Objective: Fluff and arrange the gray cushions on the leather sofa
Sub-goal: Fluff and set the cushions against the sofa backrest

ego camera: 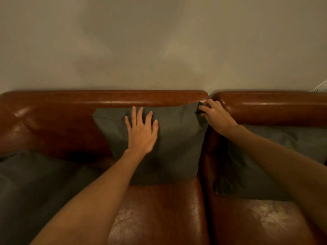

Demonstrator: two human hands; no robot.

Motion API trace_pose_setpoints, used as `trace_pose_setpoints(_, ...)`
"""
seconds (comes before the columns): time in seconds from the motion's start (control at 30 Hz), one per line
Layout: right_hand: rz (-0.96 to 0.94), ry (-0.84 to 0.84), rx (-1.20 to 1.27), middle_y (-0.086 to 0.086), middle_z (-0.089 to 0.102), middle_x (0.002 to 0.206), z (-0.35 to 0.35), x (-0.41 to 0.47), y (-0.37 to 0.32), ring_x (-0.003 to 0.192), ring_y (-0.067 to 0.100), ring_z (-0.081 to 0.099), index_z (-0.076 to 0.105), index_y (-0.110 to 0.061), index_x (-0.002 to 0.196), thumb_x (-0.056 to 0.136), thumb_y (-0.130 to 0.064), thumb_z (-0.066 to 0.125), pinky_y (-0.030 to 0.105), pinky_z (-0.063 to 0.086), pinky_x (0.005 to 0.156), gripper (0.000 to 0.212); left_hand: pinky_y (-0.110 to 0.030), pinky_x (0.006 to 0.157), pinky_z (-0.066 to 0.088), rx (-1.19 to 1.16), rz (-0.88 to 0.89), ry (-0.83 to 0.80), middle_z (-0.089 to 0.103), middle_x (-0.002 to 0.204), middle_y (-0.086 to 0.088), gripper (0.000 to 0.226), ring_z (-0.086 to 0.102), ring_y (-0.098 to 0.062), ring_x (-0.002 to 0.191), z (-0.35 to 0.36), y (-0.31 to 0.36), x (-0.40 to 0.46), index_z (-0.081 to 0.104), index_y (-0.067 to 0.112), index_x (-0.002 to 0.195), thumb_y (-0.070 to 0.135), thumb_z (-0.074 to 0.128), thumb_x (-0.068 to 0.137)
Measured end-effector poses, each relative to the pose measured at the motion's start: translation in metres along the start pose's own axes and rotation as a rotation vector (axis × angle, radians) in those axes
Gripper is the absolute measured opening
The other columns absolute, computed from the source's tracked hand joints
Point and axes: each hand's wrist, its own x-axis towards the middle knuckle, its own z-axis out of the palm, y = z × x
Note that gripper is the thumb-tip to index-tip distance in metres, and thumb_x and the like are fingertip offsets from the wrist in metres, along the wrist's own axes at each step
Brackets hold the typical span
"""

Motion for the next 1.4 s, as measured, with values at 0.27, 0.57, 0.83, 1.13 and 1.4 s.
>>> trace_pose_setpoints(0.27,0.053,-0.039,0.023,0.015,0.052,0.126,0.002,0.000,-0.001,0.110,0.032,0.055,0.063,0.000,0.121,0.097,-0.010,0.054,0.039,0.044,0.091,0.027,-0.049,0.116,-0.013,0.058,0.358,-0.278,-0.004,0.163,-0.005,0.091,-0.017,-0.025,0.147,0.022,0.091,0.024,-0.004,0.023,0.154,0.075,0.030,0.088)
trace_pose_setpoints(0.57,-0.109,-0.112,-0.220,0.014,0.053,0.117,-0.013,0.004,0.014,0.101,0.033,0.053,0.059,-0.003,0.114,0.100,-0.021,0.049,0.043,0.049,0.070,0.024,-0.046,0.120,-0.003,0.142,0.397,-0.279,0.004,0.163,-0.004,0.090,-0.002,-0.029,0.149,0.025,0.086,0.022,-0.005,0.021,0.154,0.072,0.031,0.089)
trace_pose_setpoints(0.83,-0.354,0.156,-0.114,0.011,0.057,0.087,-0.053,-0.010,0.061,0.078,0.027,0.056,0.063,-0.005,0.090,0.096,-0.025,0.051,0.038,0.049,0.051,0.024,-0.043,0.118,0.007,0.176,0.436,-0.196,0.016,0.161,-0.001,0.085,0.012,-0.026,0.148,0.019,0.061,0.031,0.005,0.025,0.154,0.072,0.031,0.088)
trace_pose_setpoints(1.13,-0.050,0.216,0.264,-0.005,0.050,0.095,-0.029,-0.029,0.043,0.088,0.015,0.048,0.061,-0.012,0.096,0.092,-0.012,0.061,0.026,0.035,0.077,0.004,-0.046,0.119,-0.001,0.079,0.393,-0.263,0.014,0.161,0.007,0.068,0.007,-0.017,0.149,0.000,0.040,0.030,0.011,0.037,0.153,0.068,0.022,0.093)
trace_pose_setpoints(1.4,-0.166,0.244,0.360,0.002,0.059,0.104,-0.016,0.034,-0.072,0.098,0.023,0.054,0.064,-0.015,0.102,0.096,-0.022,0.054,0.040,0.044,0.087,0.013,-0.065,0.111,0.000,0.118,-0.036,-0.096,0.038,0.151,0.004,0.044,0.017,-0.028,0.146,-0.047,-0.112,0.038,0.048,0.036,0.140,0.049,0.031,0.101)
